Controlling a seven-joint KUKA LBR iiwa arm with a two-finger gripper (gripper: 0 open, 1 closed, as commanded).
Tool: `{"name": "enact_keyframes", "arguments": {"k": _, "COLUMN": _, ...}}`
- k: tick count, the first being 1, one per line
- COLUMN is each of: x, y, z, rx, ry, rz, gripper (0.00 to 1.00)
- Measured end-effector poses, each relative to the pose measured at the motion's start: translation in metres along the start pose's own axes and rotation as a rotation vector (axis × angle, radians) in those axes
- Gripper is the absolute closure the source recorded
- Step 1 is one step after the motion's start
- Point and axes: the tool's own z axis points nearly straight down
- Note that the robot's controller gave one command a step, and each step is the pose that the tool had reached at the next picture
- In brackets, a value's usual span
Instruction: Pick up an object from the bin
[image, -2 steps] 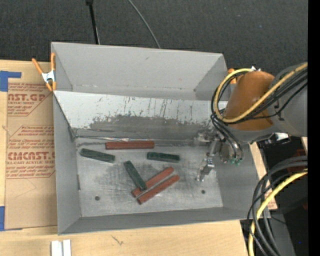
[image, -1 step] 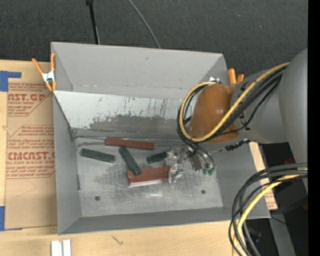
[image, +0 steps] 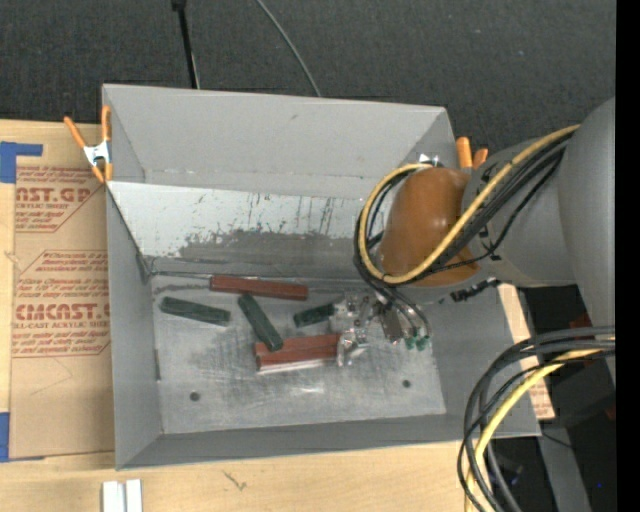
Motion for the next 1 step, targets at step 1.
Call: {"name": "enact_keyframes", "arguments": {"k": 1, "x": -0.0008, "y": -0.0074, "z": -0.1273, "rx": 0.001, "ry": -0.003, "rz": 0.038, "gripper": 1.0}}
